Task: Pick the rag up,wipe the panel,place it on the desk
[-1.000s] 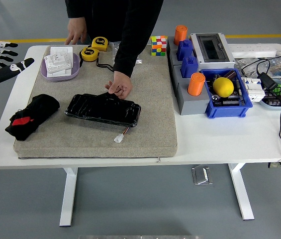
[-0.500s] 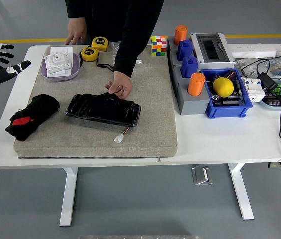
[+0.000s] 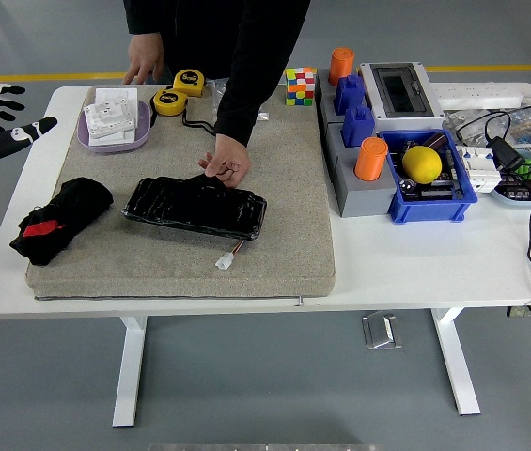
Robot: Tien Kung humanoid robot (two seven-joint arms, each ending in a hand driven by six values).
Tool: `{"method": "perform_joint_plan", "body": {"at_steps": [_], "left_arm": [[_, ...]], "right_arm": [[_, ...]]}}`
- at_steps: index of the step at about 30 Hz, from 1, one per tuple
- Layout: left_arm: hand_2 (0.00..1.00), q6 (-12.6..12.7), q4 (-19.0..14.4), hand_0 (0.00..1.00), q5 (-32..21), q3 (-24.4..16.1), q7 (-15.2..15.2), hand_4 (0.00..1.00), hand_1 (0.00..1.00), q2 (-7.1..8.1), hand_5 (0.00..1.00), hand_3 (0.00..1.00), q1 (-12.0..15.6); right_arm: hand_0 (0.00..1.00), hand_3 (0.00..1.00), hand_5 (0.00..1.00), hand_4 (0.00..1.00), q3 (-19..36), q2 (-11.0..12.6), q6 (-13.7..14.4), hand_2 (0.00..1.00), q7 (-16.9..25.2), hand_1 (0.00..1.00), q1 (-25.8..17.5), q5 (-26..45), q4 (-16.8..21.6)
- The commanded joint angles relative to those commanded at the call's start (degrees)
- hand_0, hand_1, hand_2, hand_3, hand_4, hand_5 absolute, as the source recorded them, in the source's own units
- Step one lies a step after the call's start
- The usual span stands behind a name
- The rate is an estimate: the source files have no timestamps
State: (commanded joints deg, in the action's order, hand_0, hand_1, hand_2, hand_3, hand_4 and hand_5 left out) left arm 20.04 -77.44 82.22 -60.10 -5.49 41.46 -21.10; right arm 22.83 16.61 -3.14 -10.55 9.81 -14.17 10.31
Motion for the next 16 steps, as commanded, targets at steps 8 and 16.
{"method": "perform_joint_plan", "body": {"at_steps": [8, 16], "left_arm": [[0.692, -0.13, 0.03, 0.492, 0.28, 0.05, -0.29, 0.998, 0.637, -0.08, 0.738, 0.772, -0.38], [0.692, -0.34, 0.03, 0.492, 0.23, 0.30, -0.44, 0.998, 0.638, -0.07, 0.733, 0.774, -1.20]], "right_arm": [[0.789, 0.667, 0.498, 0.998, 0.31, -0.19, 0.03, 0.722, 0.03, 0.702, 0.10, 0.15, 0.00], [0.788, 0.668, 0.500, 0.998, 0.08, -0.41, 0.06, 0.723, 0.18, 0.703, 0.00, 1.12, 0.00]]}}
